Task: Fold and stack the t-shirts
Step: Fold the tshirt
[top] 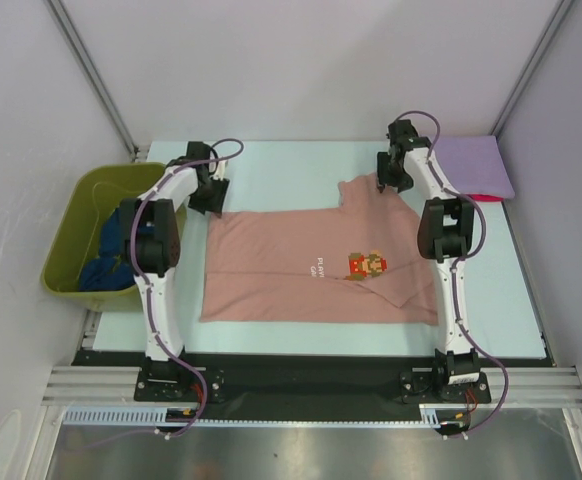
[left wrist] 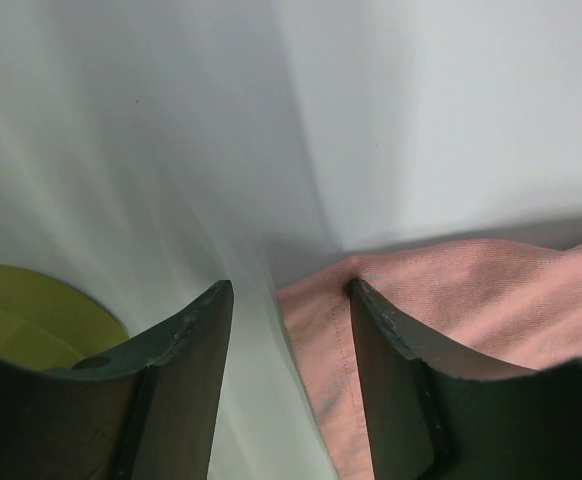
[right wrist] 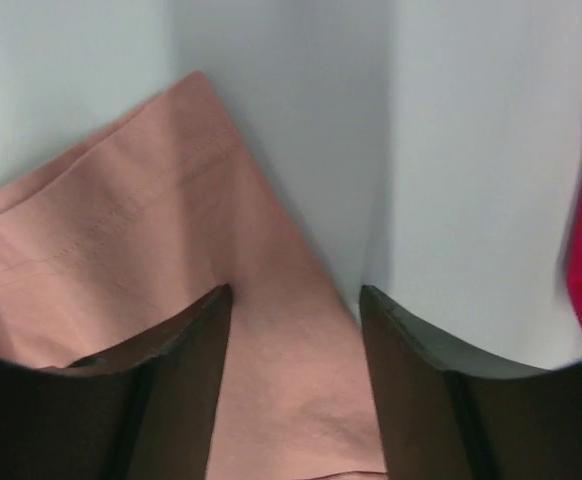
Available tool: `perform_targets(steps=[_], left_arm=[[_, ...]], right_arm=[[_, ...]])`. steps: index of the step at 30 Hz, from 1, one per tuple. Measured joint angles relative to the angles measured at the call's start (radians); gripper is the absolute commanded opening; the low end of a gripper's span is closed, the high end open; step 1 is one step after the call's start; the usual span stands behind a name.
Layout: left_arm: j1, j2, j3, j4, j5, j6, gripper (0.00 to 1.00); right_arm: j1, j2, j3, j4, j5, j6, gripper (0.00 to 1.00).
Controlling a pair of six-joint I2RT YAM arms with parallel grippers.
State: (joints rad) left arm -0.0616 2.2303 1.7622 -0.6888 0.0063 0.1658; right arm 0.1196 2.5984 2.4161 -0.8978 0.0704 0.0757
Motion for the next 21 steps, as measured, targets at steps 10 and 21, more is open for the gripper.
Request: perform_targets(steps=[10,21], left_arm=[[0.020,-0.016,-0.032,0.019,0.168,0.038,0.00],[0.016,-0.328,-0.311,0.066,0.234,0.171,0.00]], right_arm=[[0.018,-0.002,-0.003,0.009,-0.022,-0.021,0.00],[0.030,-0.348,-0.454,0.014,0.055,-0.015,0.00]])
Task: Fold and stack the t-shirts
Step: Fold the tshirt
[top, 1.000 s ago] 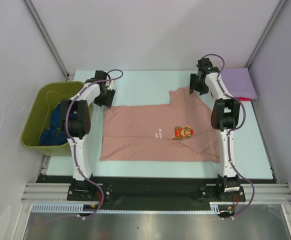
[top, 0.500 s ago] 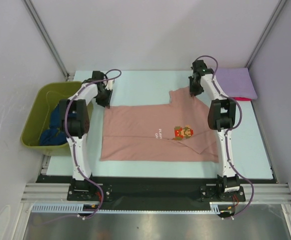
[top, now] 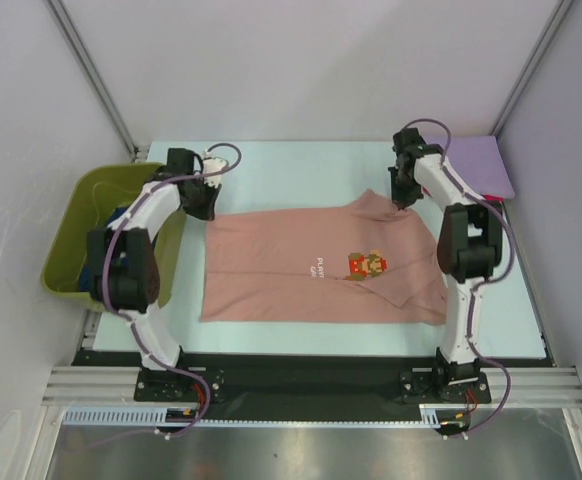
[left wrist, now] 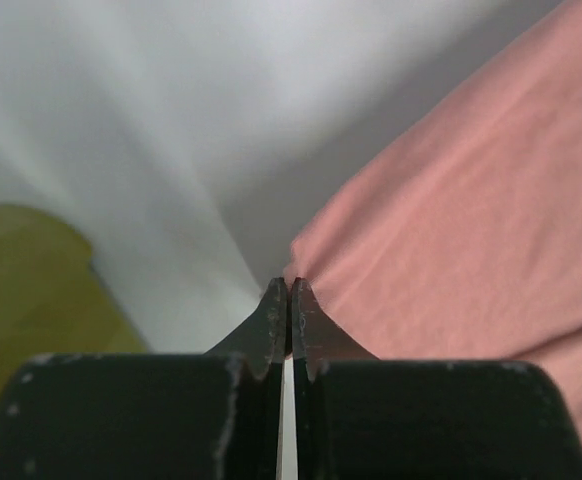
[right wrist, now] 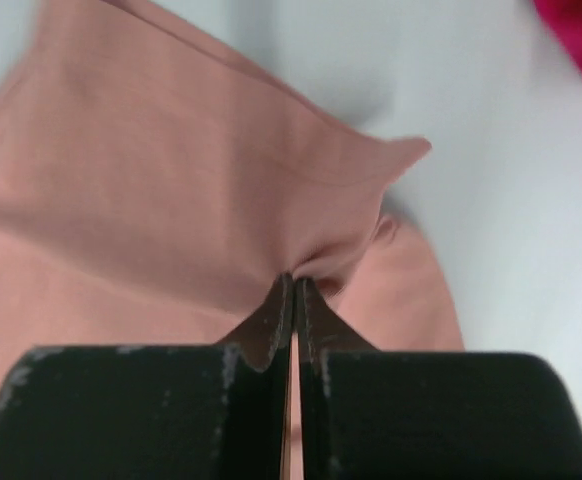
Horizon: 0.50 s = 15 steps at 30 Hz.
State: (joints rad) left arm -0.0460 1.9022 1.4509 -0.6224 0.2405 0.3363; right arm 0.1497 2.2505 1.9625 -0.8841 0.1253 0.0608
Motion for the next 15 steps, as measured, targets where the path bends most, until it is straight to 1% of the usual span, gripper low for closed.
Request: perform_targets(steps=[4,7,11,15], left_arm=[[-0.001,-0.176,-0.122,0.031,0.003,0.074,0.00],[-0.001,-0.273,-0.216,0.042,0.003,0.137,0.00],[-0.001,-0.363,-0.349,0.042,0.004,0.216,0.00],[-0.002,-0.419,-0.475,0.045,0.003,0.270,0.00]], right_arm=[[0.013,-0.277,-0.278,0.008,0.030,0.036,0.00],[0.022,-0.459,-0.454,0.009,0.046,0.073,0.00],[0.033,-0.619,-0.647,0.000,0.049,0.131,0.00],[0.044,-0.699,-0.836,0.009,0.019,0.198,0.00]])
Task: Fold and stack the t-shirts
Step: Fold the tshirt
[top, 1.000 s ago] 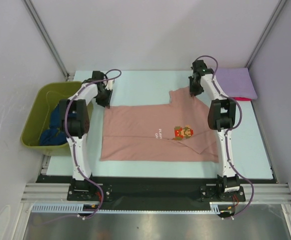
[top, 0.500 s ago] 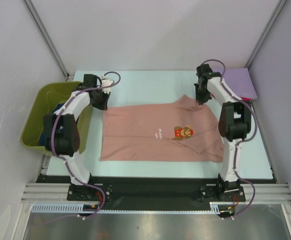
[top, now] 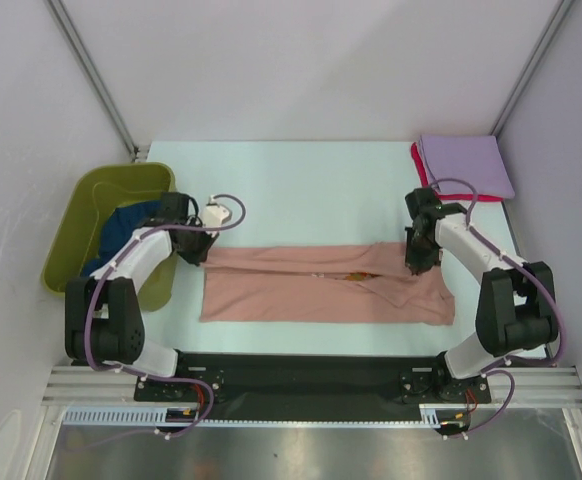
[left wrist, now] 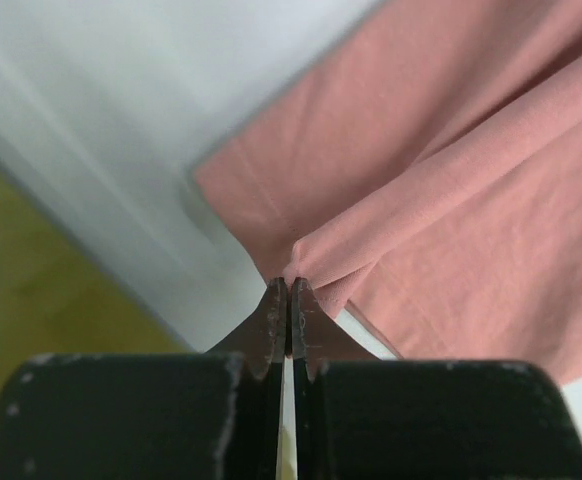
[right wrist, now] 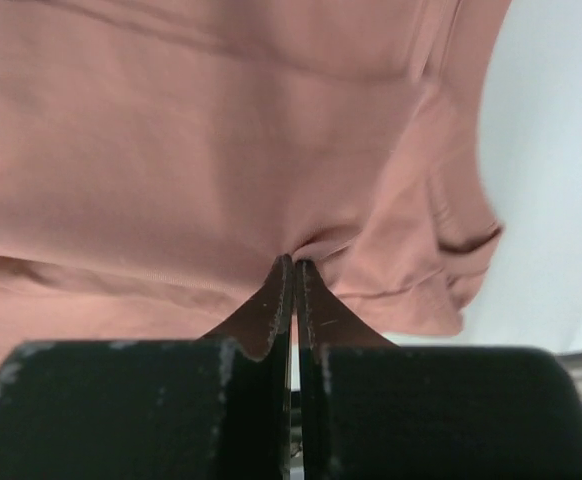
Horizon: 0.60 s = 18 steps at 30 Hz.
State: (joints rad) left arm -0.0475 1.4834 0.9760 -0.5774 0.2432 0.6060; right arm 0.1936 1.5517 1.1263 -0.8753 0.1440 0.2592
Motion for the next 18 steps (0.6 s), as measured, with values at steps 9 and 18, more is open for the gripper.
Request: perform_targets(steps=[9,18], left_arm=[[-0.017,-0.014,-0.150,0.045,-0.006,0.030,0.00],[-0.027,-0.014,-0.145,0.098,-0.041,0.033,0.00]], right_arm=[[-0.019,-0.008,-0.161,0.044,-0.013,0.101,0.00],[-0.075,-0.054,-0.162,0.061,-0.016,0.126,0.00]])
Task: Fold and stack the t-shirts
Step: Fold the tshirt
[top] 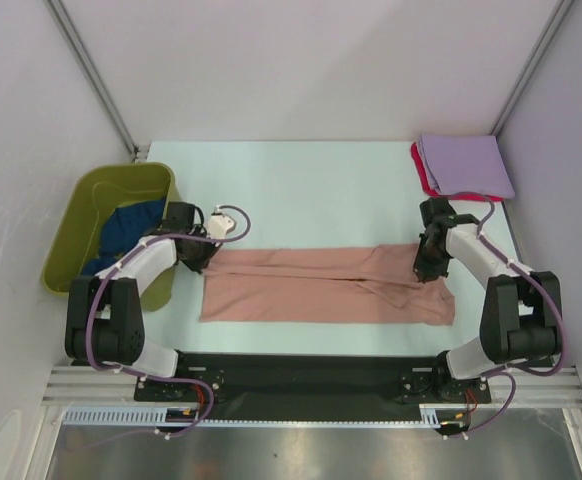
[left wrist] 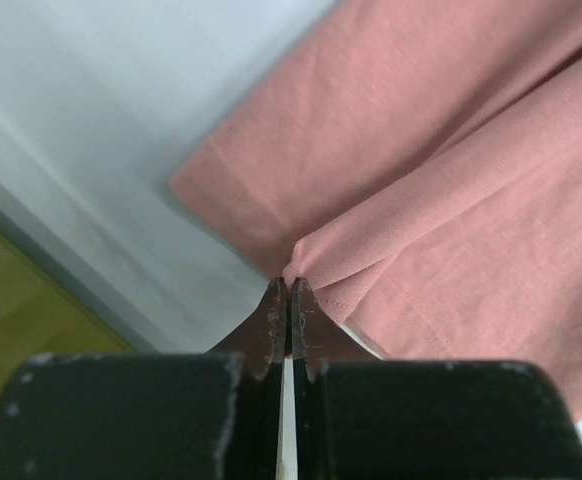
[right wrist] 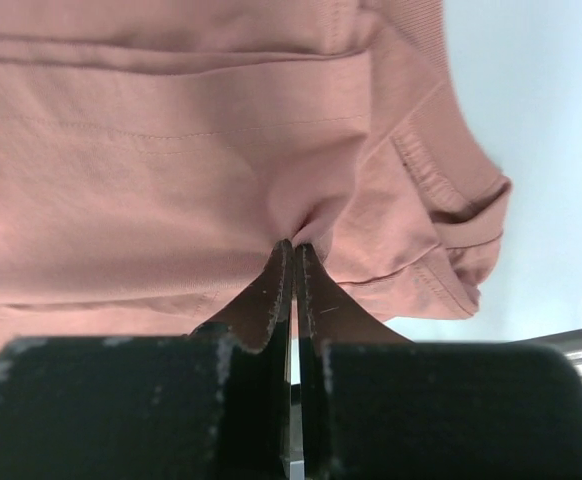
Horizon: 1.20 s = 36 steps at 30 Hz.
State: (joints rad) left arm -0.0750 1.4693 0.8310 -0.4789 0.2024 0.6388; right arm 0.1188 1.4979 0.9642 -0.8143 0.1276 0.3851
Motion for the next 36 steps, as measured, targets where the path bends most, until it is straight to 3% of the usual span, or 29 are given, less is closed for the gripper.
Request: perform_targets(steps=[6,7,8,9,10,11,17,23,31,36], left_arm=[[-0.002,0.000,0.027,0.032,-0.016,0.010,0.00],[-0.002,0.000,0.027,0.035,-0.016,0.010,0.01],[-0.002,0.000,0.027,0.035,-0.016,0.011,0.02],[-0.002,0.000,0.027,0.035,-0.016,0.016,0.05],[-0.002,0.000,0.027,0.034,-0.016,0.019,0.09],[-0.002,0.000,0.027,0.032,-0.016,0.025,0.11],[-0.002,-0.002,0.027,-0.028,-0.005,0.070,0.14],[-0.002,-0.011,0.027,-0.064,-0.005,0.101,0.14],[-0.002,-0.011,0.034,-0.071,-0.005,0.104,0.15],[-0.002,-0.011,0.043,-0.071,-0.005,0.104,0.15]], right_arm=[[-0.034,-0.021,-0.004,0.016,-0.020,0.013,0.00],[-0.034,-0.021,-0.010,0.023,-0.024,0.016,0.06],[-0.034,-0.021,-0.017,0.027,-0.029,0.021,0.18],[-0.034,-0.021,-0.026,0.029,-0.038,0.028,0.36],[-0.034,-0.021,-0.034,0.028,-0.041,0.036,0.61],[-0.036,-0.021,-0.039,0.023,-0.041,0.042,0.65],[-0.020,-0.051,-0.002,-0.032,0.028,0.043,0.64],[0.146,-0.072,0.189,0.001,0.083,0.060,0.57],[0.217,0.219,0.277,0.086,0.039,0.114,0.52],[0.233,0.296,0.276,0.091,0.006,0.133,0.50]])
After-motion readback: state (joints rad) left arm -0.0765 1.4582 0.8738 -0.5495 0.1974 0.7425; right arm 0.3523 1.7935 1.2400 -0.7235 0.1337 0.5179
